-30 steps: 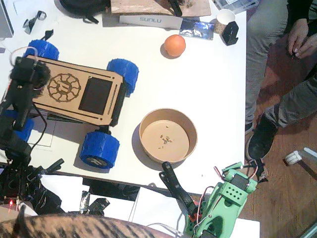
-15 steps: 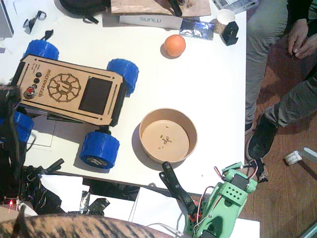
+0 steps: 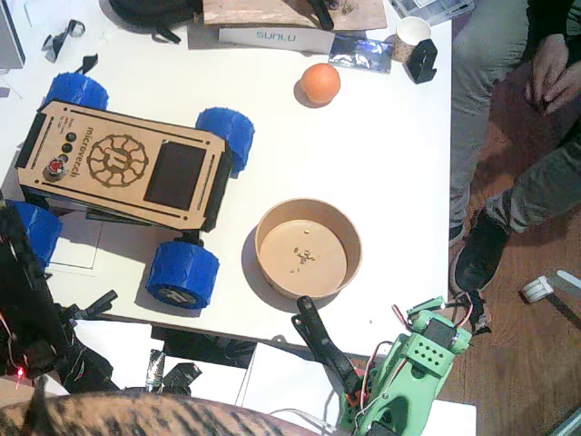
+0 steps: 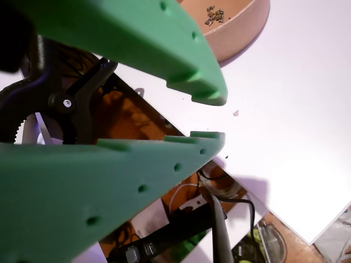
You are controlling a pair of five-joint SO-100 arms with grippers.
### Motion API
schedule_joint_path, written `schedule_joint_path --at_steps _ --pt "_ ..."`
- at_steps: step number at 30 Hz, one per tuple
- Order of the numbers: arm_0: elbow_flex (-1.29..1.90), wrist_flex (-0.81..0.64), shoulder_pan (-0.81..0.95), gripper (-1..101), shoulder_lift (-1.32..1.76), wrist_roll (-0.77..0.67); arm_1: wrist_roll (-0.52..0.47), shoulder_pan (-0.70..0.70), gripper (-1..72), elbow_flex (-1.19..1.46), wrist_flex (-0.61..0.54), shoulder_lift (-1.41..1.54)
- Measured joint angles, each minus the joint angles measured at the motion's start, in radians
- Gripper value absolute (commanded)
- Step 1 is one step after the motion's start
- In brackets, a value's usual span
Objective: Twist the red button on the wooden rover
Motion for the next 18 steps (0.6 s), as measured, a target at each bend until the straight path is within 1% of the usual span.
schedule_joint_path --at_steps 5,14,18 --pt "0.000 0.005 -0.005 0 0.106 0.000 0.000 0.000 2.5 0.000 0.000 0.000" --pt "-0.008 0.005 -0.005 0 0.106 0.000 0.000 0.000 2.5 0.000 0.000 0.000" --pt "-0.009 -0.035 -0.005 0 0.106 0.000 0.000 0.000 2.5 0.000 0.000 0.000"
